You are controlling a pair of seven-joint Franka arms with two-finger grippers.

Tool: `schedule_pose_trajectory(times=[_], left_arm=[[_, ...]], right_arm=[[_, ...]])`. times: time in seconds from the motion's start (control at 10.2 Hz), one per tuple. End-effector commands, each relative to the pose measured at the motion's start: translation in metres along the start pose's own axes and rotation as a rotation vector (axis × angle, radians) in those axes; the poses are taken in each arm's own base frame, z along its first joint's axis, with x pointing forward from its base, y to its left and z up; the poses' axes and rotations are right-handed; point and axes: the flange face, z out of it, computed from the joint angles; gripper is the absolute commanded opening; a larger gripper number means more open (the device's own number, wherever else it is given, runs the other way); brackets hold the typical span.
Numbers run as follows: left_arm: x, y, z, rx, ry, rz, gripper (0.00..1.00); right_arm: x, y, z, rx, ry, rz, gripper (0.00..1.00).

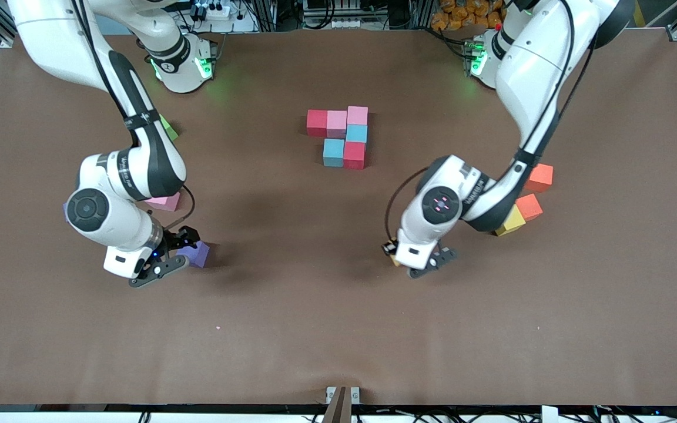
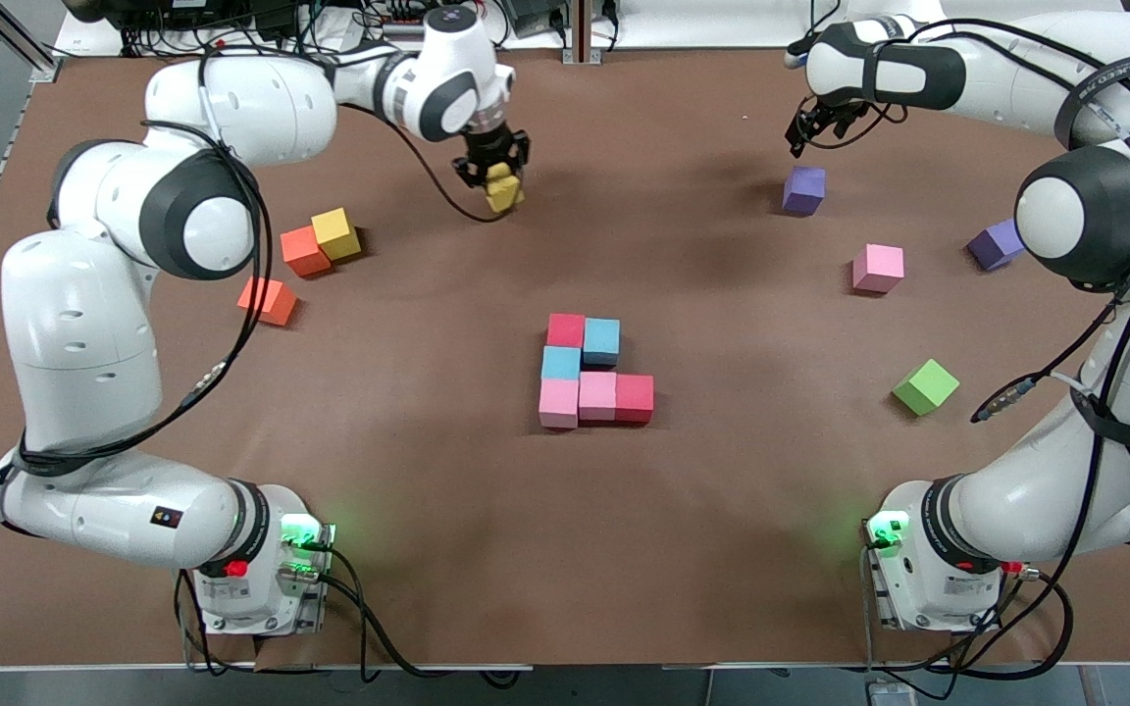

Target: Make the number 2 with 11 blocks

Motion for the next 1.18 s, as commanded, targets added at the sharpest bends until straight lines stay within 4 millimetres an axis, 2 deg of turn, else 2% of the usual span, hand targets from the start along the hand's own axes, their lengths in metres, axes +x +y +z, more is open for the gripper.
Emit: schedule_pose_trajectory(times=[0.0,0.1,0.2,0.39,0.49,0.59,0.78,0.88,1.08], left_arm=[[-0.057,0.024,-0.031,-0.023,-0.057,-0.183,0.44],[-0.088,0.035,-0.043,-0.026,-0.087,-0.273,0.44],[-0.114,0.043,-0.051,-0.024,-0.116,-0.365,0.44],[-0.163,0.056,-0.058,-0.013,-0.153,-0.531,0.44],[-0.192,0.063,-0.058,-0.001,-0.160,-0.603,0.44],[-0.209,0.067,-0.063,0.002,-0.161,-0.698,0.44],[-0.218,0.069,-0.066,0.017,-0.173,-0.917,0.38],[-0.229,0.071,-0.064,0.027,-0.176,-1.003,0.39],[-0.263,0.073,-0.056,0.050,-0.174,-1.055,0.40]], right_arm=[[0.004,0.026,0.039,0.015,-0.041,0.164,1.00],[0.004,0.039,0.050,0.014,-0.040,0.243,1.00],[0.002,0.042,0.053,0.038,-0.044,0.330,1.00],[0.011,0.026,0.061,0.121,-0.045,0.452,1.00],[0.015,0.026,0.055,0.124,-0.036,0.456,1.00],[0.016,0.025,0.054,0.125,-0.035,0.458,1.00],[0.015,0.019,0.064,0.122,-0.055,0.492,1.00],[0.012,0.020,0.071,0.120,-0.070,0.512,1.00],[0.007,0.023,0.077,0.117,-0.095,0.528,1.00]])
